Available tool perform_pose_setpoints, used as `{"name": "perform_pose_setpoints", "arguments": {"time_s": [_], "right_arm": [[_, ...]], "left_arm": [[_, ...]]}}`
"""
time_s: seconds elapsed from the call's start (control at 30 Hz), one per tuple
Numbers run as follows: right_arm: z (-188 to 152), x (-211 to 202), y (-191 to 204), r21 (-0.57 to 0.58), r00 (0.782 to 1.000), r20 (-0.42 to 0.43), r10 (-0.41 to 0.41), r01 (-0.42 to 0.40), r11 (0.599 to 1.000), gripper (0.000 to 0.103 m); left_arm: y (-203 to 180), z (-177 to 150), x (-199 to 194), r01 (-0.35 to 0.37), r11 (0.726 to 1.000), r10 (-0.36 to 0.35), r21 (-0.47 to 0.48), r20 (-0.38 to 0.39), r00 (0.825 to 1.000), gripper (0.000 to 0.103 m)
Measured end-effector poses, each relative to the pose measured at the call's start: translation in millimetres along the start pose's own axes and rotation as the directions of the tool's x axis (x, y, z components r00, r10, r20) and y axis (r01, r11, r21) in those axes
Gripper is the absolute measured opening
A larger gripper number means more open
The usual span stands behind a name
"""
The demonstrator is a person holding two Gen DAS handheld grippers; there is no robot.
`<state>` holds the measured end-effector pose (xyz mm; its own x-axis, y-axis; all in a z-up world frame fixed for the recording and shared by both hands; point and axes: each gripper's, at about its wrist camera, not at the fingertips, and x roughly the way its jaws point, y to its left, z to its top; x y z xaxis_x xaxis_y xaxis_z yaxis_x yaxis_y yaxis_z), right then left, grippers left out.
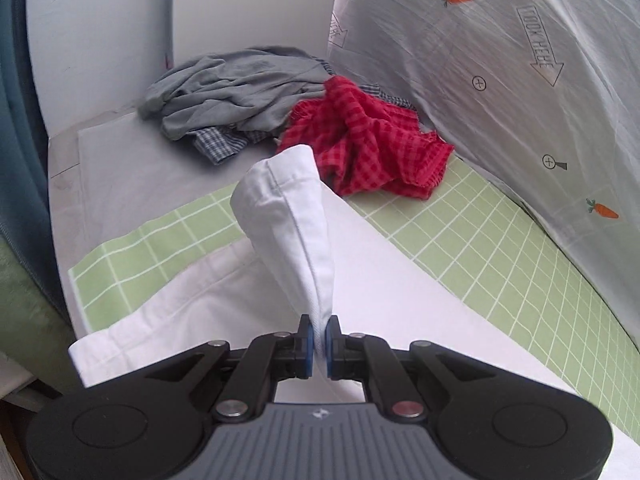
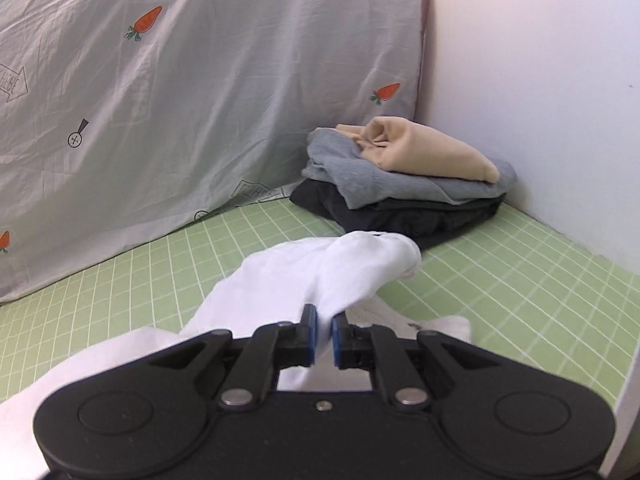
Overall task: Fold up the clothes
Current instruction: 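Pinch the white shirt fabric with both grippers and lift it, then open both grippers and release the shirt onto the mat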
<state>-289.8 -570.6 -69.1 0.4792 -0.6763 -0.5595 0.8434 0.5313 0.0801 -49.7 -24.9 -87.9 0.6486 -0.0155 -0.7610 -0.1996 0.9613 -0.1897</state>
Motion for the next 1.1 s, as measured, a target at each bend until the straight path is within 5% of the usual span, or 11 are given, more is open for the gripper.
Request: {"name": "perform_pose_setpoints", "arguments": {"time_s": [0.47, 0.77, 0.97, 1.1], "right_arm": [[-42.6, -38.8, -43.8, -0.024, 0.999, -0.049, -0.011, 0.01, 1.0, 0.008], [-75.4, -21.1, -56.2, -0.049, 0.983, -0.183, -0.022, 0.013, 0.999, 0.009], [-80.9, -13.3, -57.3, -0.076, 0.97, -0.239, -0.038, 0.02, 0.997, 0.02], [-79.8, -12.6, -59.0, -0.089, 0.967, -0.246, -0.061, 0.04, 0.995, 0.037]], "left_arm": [[56.1, -38.9, -42.8, -0.048, 0.999, 0.048, -0.006, -0.022, 0.999, 0.007], [80.0, -63.3, -32.9, -0.089, 0.996, 0.09, 0.011, -0.092, 0.992, 0.017], [87.4, -61.4, -38.1, -0.144, 0.989, 0.141, -0.029, -0.09, 0.986, 0.027], [88.6, -57.7, -45.8, -0.181, 0.982, 0.178, -0.051, -0.061, 0.982, 0.039]]}}
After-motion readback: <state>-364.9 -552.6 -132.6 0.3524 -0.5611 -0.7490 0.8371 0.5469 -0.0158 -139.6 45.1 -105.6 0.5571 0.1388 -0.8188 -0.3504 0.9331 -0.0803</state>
